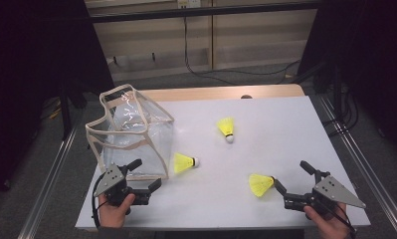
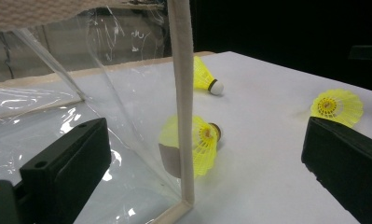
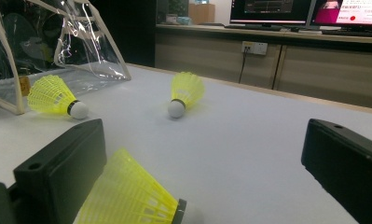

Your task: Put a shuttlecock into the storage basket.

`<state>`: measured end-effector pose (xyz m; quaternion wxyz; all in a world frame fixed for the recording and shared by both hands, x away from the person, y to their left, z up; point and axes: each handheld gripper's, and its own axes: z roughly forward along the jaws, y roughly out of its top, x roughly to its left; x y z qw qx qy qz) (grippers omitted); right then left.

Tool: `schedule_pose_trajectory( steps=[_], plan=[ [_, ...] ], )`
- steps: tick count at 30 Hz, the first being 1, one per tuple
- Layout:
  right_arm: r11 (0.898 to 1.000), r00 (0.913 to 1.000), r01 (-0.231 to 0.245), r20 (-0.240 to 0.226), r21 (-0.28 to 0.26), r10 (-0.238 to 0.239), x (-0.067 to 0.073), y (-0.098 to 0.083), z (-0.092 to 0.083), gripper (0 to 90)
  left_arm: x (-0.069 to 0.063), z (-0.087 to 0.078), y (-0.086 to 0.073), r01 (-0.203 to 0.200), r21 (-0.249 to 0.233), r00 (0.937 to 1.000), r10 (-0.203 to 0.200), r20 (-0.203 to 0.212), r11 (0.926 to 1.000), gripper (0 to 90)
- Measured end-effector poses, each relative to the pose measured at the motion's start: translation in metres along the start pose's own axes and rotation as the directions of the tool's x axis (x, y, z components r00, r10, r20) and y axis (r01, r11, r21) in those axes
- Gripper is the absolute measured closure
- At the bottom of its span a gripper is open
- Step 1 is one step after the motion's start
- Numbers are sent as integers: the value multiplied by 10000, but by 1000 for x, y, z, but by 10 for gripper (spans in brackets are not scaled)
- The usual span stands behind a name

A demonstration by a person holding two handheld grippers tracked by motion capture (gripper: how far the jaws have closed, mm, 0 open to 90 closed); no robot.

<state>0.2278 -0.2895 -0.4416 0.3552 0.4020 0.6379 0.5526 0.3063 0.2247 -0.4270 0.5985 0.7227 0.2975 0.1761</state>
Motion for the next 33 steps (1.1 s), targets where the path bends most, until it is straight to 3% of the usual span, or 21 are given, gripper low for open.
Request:
schedule_pose_trajectory(
  steps=[20, 33],
  plan=[
    [10000, 9999, -24, -107, -7, 24, 0, 1, 0, 0, -6, 3, 3, 211, -86, 9991, -208, 369, 9997, 13],
    [10000, 9999, -25, -154, 29, 26, 0, 1, -1, 1, -16, 12, 5, 191, 196, 9975, -204, 683, 9996, 13]
  ],
)
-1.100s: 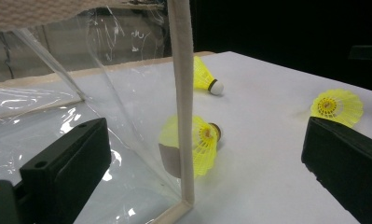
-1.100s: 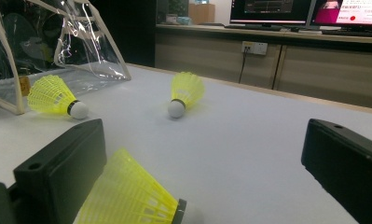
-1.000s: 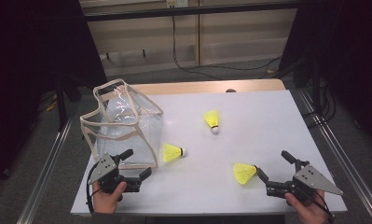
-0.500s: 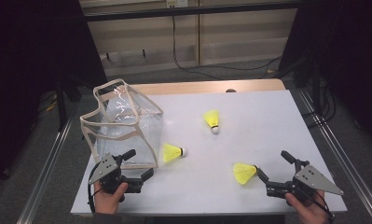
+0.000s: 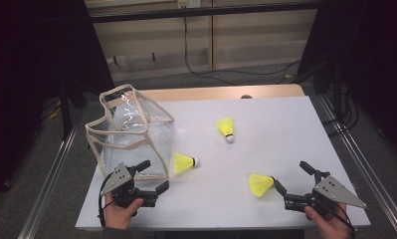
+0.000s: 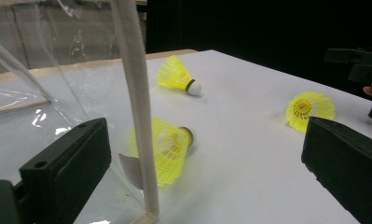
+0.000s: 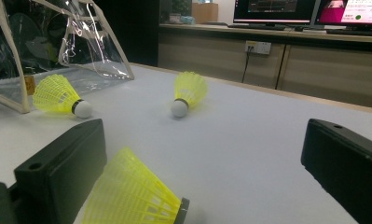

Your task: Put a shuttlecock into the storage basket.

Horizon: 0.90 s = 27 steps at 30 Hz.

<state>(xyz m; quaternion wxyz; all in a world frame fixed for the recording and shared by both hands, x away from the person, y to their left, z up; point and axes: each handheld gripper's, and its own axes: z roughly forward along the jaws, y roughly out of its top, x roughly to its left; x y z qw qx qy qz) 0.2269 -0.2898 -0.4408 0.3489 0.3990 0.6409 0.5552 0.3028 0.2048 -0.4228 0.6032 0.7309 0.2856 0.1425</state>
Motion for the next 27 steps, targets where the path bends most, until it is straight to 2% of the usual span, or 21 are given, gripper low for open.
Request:
schedule_pose_trajectory(
  steps=[11, 17, 27],
  plan=[
    [10000, 9999, 75, -70, 47, -75, 1, 0, 0, 1, -6, 7, 0, -83, 181, 9996, 78, 267, 9998, 13],
    [9999, 9999, 92, -85, 77, -92, 1, 0, 0, 1, -9, 12, 0, 119, 100, 9988, -123, 474, 9999, 13],
    [9998, 9998, 171, -92, 72, -170, 1, 0, 0, 2, -17, 19, 0, -261, 500, 9980, 232, 585, 9984, 14]
  ],
)
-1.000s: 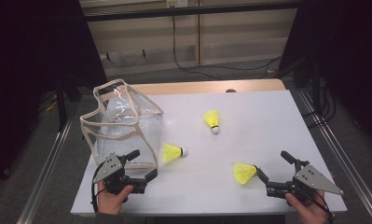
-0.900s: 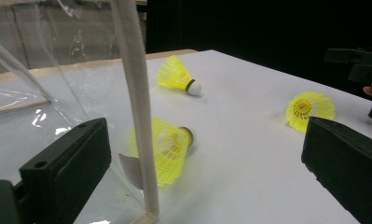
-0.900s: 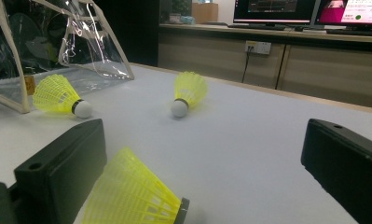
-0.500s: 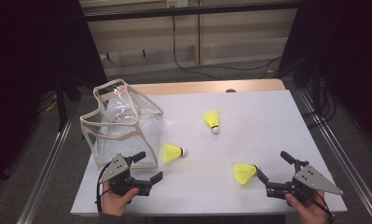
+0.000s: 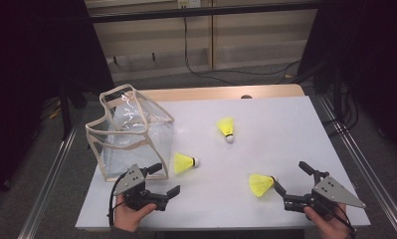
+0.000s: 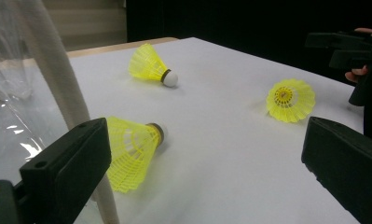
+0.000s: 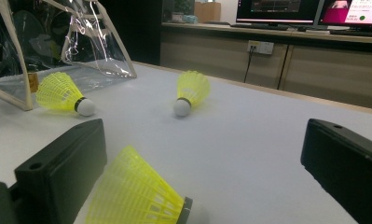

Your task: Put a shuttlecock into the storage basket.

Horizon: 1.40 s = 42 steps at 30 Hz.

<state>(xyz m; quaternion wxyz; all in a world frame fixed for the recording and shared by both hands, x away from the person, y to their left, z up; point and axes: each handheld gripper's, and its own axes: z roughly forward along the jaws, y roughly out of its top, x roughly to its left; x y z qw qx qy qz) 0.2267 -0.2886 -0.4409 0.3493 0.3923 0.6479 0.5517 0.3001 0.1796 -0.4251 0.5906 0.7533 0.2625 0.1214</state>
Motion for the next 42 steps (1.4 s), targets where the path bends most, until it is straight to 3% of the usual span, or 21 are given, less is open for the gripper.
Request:
schedule_pose_trajectory(
  steps=[9, 15, 28, 42],
  plan=[
    [10000, 10000, -17, -23, 20, 17, 0, 0, 1, 3, -4, 7, 1, 87, 74, 10000, -87, 46, 9999, 13],
    [10000, 10000, 10, -55, -5, -10, 1, 0, 0, 3, -7, 11, 2, -74, 287, 9999, 77, -96, 9996, 14],
    [10000, 10000, 20, -71, -10, -20, 1, 0, 1, 3, -10, 18, 3, 172, 293, 9998, -170, -74, 9994, 19],
    [10000, 9999, 31, -118, -3, -31, 1, 0, 0, 2, -16, 32, 3, 399, 773, 9991, -387, -163, 9962, 20]
  ],
)
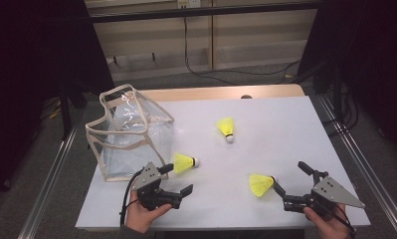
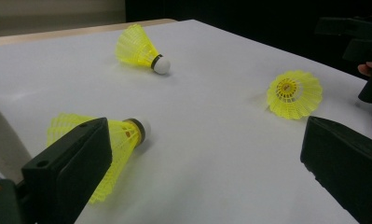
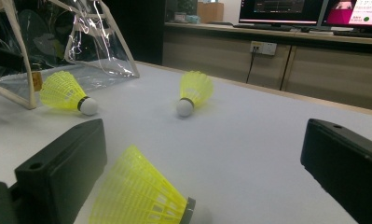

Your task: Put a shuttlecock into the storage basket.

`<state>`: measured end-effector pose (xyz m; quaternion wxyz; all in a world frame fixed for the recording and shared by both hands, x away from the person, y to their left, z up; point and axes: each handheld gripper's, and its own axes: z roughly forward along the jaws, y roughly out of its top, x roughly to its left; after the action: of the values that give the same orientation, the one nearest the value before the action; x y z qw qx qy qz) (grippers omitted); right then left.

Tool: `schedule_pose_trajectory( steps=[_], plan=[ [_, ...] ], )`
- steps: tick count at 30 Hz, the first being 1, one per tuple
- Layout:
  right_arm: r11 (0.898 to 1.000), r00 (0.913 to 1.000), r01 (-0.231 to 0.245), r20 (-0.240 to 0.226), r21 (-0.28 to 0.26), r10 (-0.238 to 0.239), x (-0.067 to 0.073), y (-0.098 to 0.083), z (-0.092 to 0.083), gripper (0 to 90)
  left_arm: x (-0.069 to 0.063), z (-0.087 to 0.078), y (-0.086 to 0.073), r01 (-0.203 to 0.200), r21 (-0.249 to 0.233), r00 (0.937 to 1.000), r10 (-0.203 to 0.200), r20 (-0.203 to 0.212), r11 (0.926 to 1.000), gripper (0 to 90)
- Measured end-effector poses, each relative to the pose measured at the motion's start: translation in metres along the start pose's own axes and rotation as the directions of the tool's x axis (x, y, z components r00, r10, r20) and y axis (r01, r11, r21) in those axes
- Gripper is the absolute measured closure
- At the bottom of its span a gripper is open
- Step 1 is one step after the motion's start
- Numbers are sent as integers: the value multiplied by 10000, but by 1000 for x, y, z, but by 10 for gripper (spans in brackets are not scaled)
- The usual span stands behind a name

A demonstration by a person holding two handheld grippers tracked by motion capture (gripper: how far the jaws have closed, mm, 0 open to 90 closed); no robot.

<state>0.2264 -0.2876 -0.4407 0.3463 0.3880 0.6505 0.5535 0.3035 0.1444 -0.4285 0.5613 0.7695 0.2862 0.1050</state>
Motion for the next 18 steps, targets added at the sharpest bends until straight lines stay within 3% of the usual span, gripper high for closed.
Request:
schedule_pose_trajectory(
  steps=[18],
  plan=[
    [10000, 10000, 35, 6, -2, -35, 0, 0, 0, 3, -3, 16, -1, 138, 678, 9973, -89, -725, 9976, 33]
  ],
)
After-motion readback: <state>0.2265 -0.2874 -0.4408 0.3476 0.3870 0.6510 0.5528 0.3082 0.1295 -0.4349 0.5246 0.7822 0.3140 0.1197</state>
